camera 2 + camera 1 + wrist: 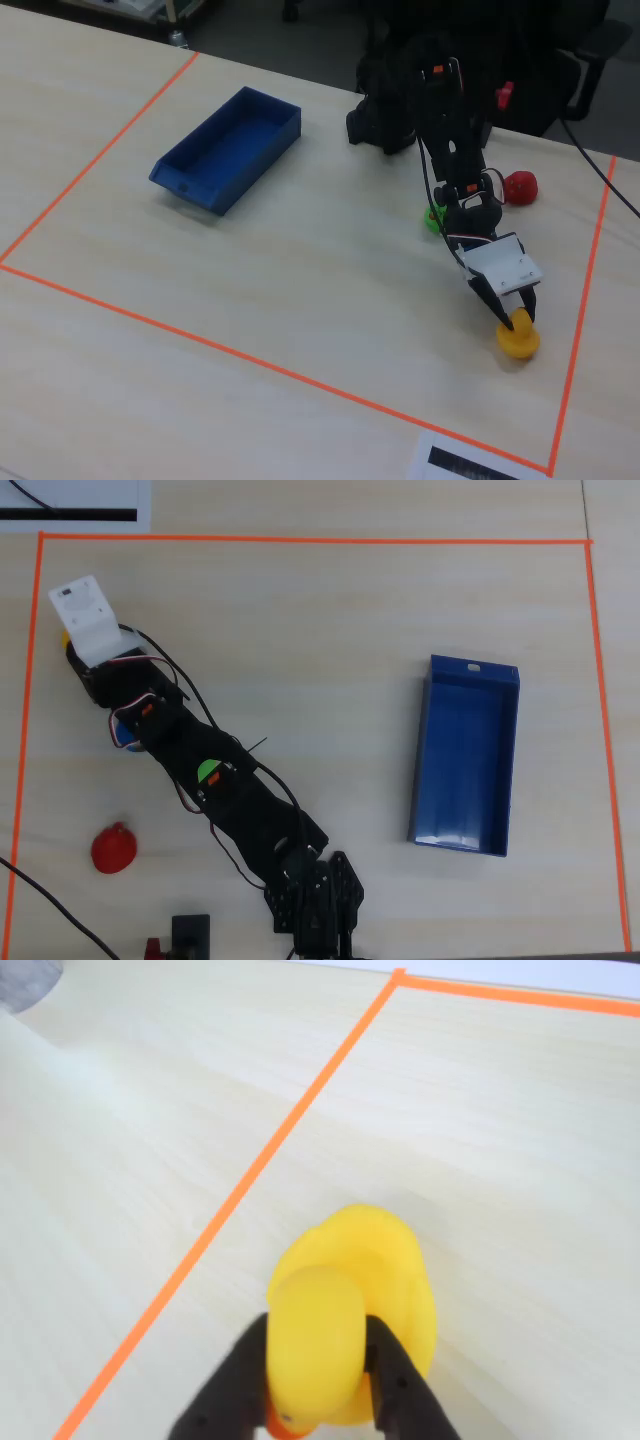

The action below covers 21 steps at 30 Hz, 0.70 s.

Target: Grasp yellow duck and put it into box.

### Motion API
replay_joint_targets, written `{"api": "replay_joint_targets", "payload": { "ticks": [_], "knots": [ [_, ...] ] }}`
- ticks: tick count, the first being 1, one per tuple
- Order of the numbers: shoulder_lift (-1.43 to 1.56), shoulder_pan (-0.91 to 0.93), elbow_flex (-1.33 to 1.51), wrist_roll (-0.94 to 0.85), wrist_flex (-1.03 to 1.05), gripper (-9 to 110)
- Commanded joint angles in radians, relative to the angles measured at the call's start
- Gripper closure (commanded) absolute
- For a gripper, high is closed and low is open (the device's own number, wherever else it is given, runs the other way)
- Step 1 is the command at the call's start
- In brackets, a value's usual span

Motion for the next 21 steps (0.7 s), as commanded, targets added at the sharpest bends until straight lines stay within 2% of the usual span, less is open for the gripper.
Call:
{"api": "replay_joint_targets", "payload": {
  "ticks": [1,5,9,14,21],
  "knots": [
    [0.023,0.002,-0.041,0.005,0.005,102],
    [0.14,0.02,-0.018,0.043,0.086,102],
    [0.379,0.061,0.041,0.034,0.173,102],
    [0.735,0.169,0.051,-0.002,0.433,102],
    [1.164,0.44,0.087,-0.141,0.782,102]
  ]
}}
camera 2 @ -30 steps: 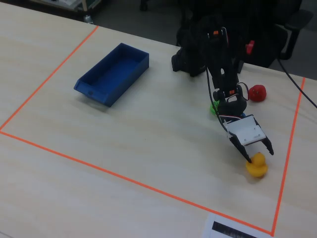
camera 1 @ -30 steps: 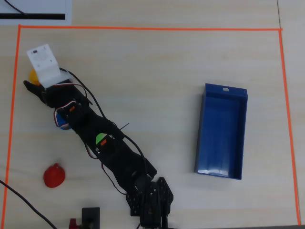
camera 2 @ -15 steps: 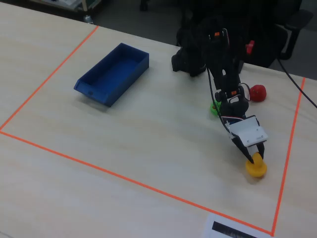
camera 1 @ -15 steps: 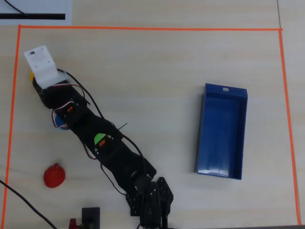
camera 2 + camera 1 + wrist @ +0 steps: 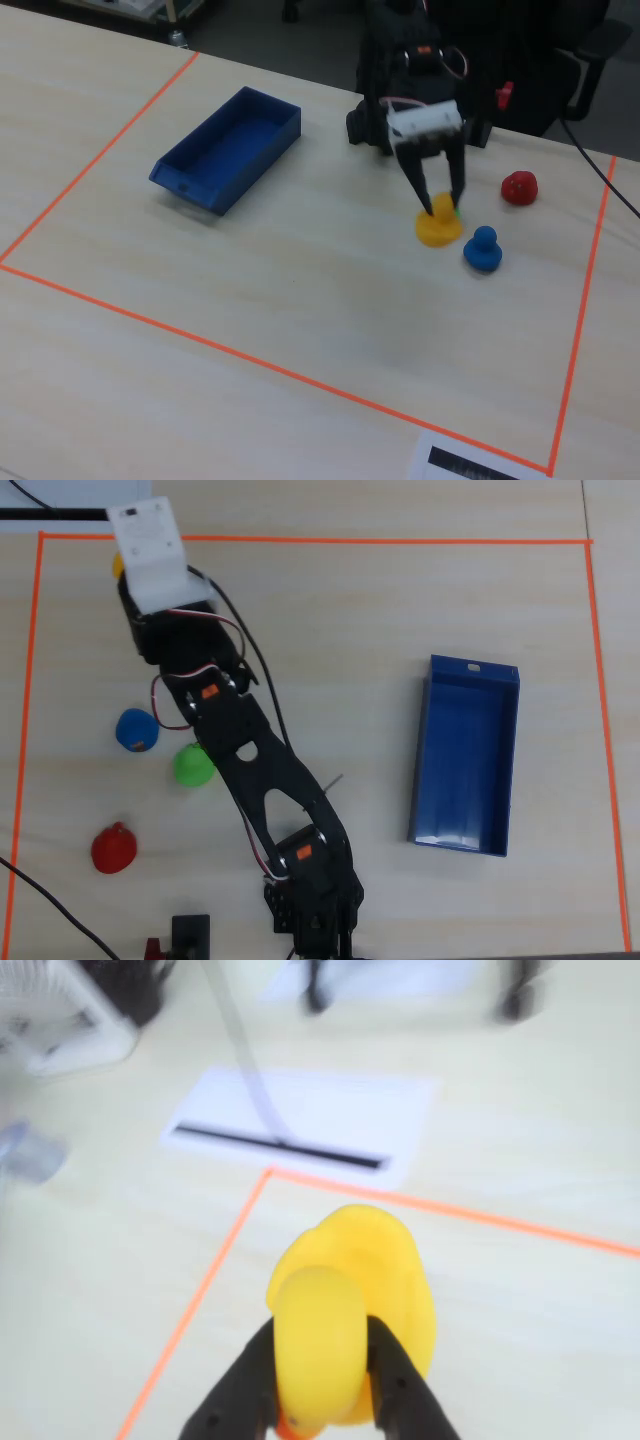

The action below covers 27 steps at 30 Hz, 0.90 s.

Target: Grasp yellow duck and put it into box.

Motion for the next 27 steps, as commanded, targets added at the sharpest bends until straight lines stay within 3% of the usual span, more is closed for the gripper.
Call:
{"api": "replay_joint_targets", "payload": {
  "ticks": [1,9,16,27],
  "knots": [
    [0.307,0.187,0.011,-0.083,0.11,101],
    [0.673,0.612,0.348,-0.318,0.195,101],
    [0.977,0.857,0.726,-0.472,0.166,101],
    [1.009,1.118,1.0,-0.592,-0.055,101]
  ]
}}
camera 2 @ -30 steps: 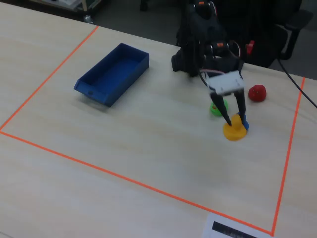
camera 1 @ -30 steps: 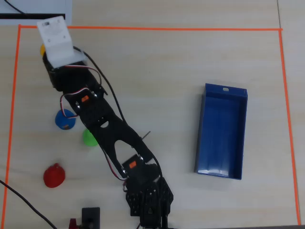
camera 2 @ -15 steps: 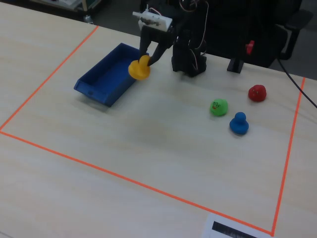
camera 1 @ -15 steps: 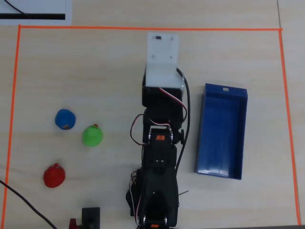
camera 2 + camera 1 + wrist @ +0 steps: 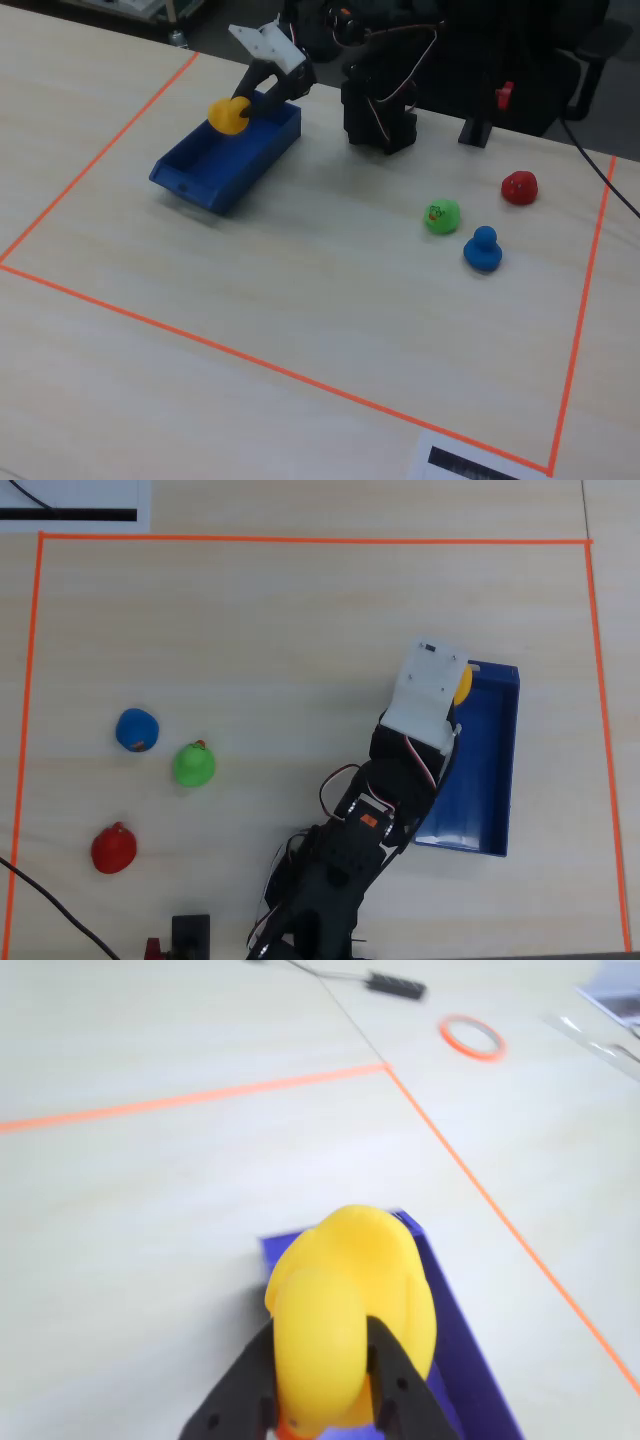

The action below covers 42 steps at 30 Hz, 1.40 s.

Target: Grasp yellow duck and put it into box.

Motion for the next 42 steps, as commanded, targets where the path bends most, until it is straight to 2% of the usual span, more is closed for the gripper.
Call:
{"api": "replay_joint_targets", "payload": {
  "ticks": [1,6,20,25,31,34,38,40,42],
  "knots": [
    [-0.017,0.069,0.069,-0.063,-0.144,101],
    [-0.078,0.118,0.207,-0.109,-0.328,101],
    [-0.166,0.245,0.403,-0.235,-0.526,101],
    [-0.198,0.261,0.397,-0.209,-0.541,101],
    [-0.202,0.268,0.411,-0.204,-0.574,79],
    [-0.204,0.265,0.417,-0.187,-0.603,71],
    [-0.207,0.236,0.368,-0.118,-0.623,68],
    [-0.187,0.186,0.295,-0.028,-0.612,70],
    [-0.141,0.107,0.143,0.123,-0.477,80]
  ]
}}
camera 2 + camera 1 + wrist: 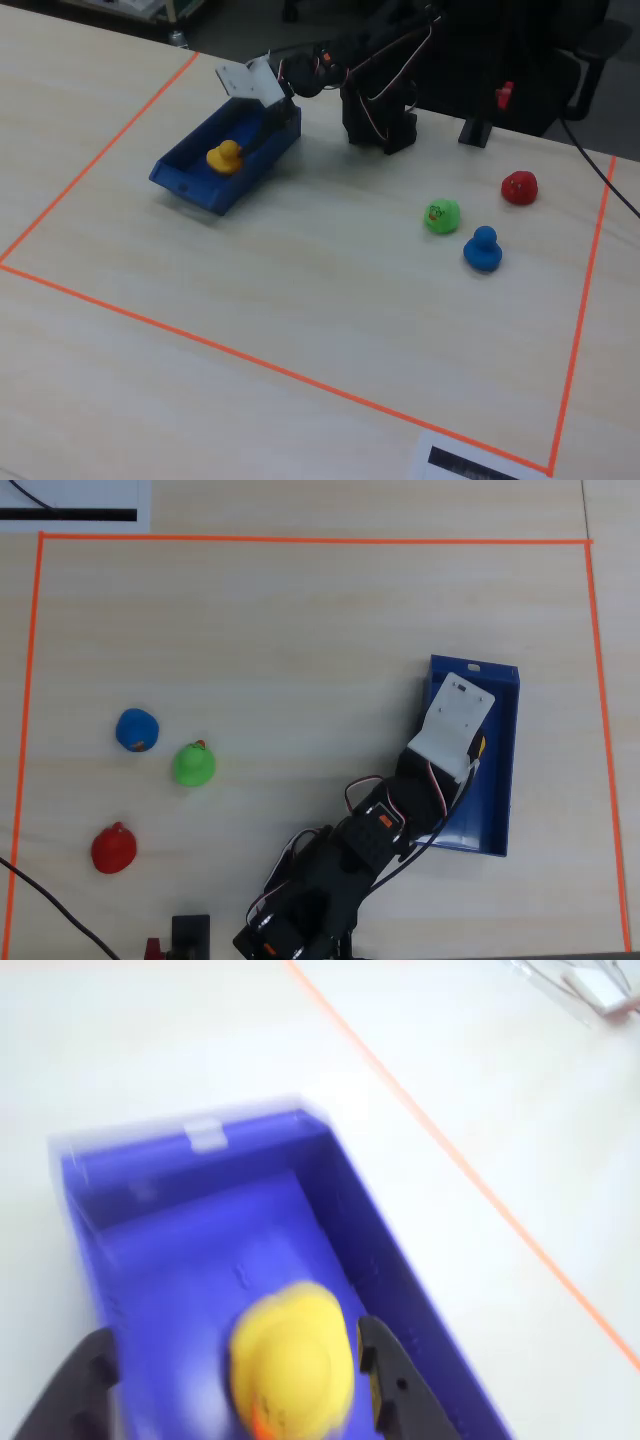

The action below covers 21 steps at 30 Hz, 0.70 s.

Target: Grasp yellow duck and put it into box.

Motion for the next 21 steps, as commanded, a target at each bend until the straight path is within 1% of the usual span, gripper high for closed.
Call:
{"api": "replay_joint_targets", "payload": {
  "ticks": [1,3,4,7,9,11,16,18,21],
  "knots": [
    [0.083,-0.133,-0.281,0.264,0.23,84],
    [0.137,-0.23,-0.46,0.41,0.43,96],
    [0.169,-0.279,-0.529,0.465,0.512,99],
    [0.279,-0.42,-0.66,0.597,0.752,101],
    [0.37,-0.509,-0.666,0.641,0.899,101],
    [0.453,-0.577,-0.62,0.672,1.023,101],
    [0.615,-0.681,-0.357,0.687,1.223,101],
    [0.649,-0.715,-0.245,0.693,1.27,101],
    [0.649,-0.747,-0.106,0.716,1.285,101]
  ]
}}
